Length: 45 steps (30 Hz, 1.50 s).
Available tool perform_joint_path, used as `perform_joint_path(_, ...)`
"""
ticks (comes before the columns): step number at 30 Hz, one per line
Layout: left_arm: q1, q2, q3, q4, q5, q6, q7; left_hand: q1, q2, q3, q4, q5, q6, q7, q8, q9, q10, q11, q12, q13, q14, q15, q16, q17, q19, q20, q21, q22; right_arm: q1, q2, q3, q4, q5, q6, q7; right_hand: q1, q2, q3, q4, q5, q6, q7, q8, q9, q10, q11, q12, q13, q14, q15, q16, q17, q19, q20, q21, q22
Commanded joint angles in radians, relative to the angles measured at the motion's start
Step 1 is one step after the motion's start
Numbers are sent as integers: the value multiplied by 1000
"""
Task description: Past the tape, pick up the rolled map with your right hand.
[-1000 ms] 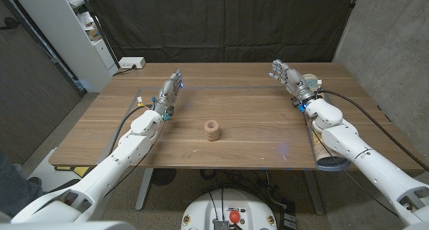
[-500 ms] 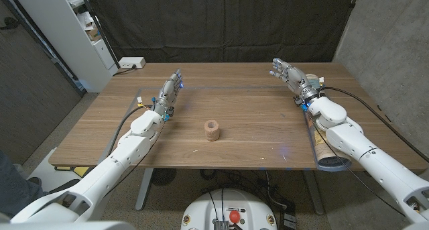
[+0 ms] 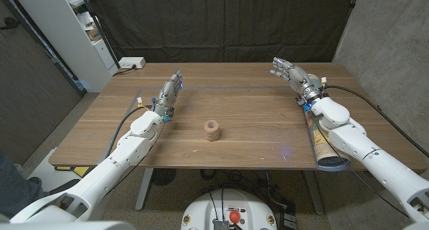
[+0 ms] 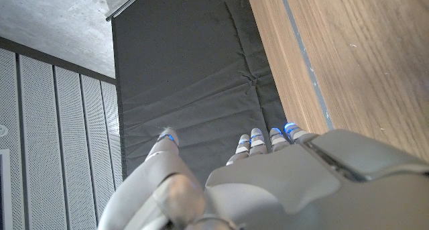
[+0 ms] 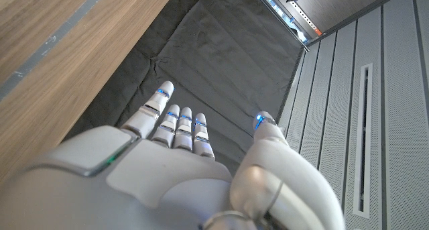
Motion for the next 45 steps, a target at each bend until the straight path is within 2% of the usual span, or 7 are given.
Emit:
perform_joint_path(1, 5, 3, 4, -15, 4, 7, 8, 5, 7, -1, -4, -4, 0, -3, 6, 4, -2, -3, 9, 1, -6, -1, 7, 4, -9, 3, -2, 1, -14, -42, 10, -45, -36, -1, -5, 10, -3, 0, -8, 6, 7, -1, 6, 4, 11, -1, 5, 3, 10, 2, 3, 0, 11, 2, 4, 4)
perform_joint_path(7, 3, 1, 7, -20, 7, 8, 8, 4, 8, -1, -5, -4, 1, -4, 6, 4, -2, -4, 9, 1, -5, -1, 7, 4, -10, 3, -2, 1, -17, -56, 17, -60, -32, -15, -3, 11, -2, 0, -9, 7, 6, -1, 5, 5, 12, 0, 4, 3, 11, 3, 2, 0, 13, 3, 3, 4)
perform_joint_path(10, 4, 2, 8, -24, 8, 11, 10, 4, 8, -1, -5, -4, 1, -4, 6, 4, -3, -5, 9, 1, -5, -1, 7, 4, -10, 3, -2, 1, -19, -62, 21, -61, -36, -14, -4, 11, -4, 0, -11, 8, -6, 10, 0, 5, 14, 5, 3, 3, 13, 3, 2, 0, 15, 4, 2, 4)
perform_joint_path(13, 6, 4, 7, -29, 8, 14, 13, 4, 8, -1, -5, -4, 1, -4, 6, 4, -3, -3, 9, 1, -5, -1, 7, 4, -11, 4, -2, 1, -20, -68, 25, -61, -34, -6, 5, 11, -5, 0, -12, 9, -18, 7, -5, 5, 16, 4, 3, 3, 16, 2, 2, 0, 20, 4, 2, 4)
perform_joint_path(19, 19, 8, 2, -45, 7, 17, 24, 4, 9, -2, -6, -5, 3, -4, 7, 4, -2, -4, 9, 1, -5, -2, 7, 4, -11, 3, -2, 1, -30, -72, 36, -64, -37, 15, 1, 9, -9, -2, -14, 12, 1, -7, 4, 5, 26, -7, 4, 4, 34, -2, 7, 0, 34, 5, 3, 4)
perform_joint_path(29, 39, 23, -4, -78, 13, 26, 46, 3, 10, -2, -7, -5, 3, -5, 7, 4, -2, -5, 9, 1, -4, -3, 8, 4, -11, 4, -1, 1, -33, -86, 43, -67, -60, 29, -2, 8, -10, -2, -15, 15, 17, -10, 9, 6, 45, -8, 8, 4, 44, -7, 8, 0, 44, 4, 3, 4)
perform_joint_path(45, 33, 19, -2, -69, 12, 24, 39, 3, 11, -3, -9, -5, 4, -6, 7, 4, -1, -5, 10, 1, -4, -3, 7, 4, -12, 5, -1, 1, -56, -117, 58, -108, -140, 15, -66, 12, -10, 0, -20, 19, 29, -17, 12, 6, 53, -16, 8, 5, 48, -6, 6, -1, 46, 6, -1, 3)
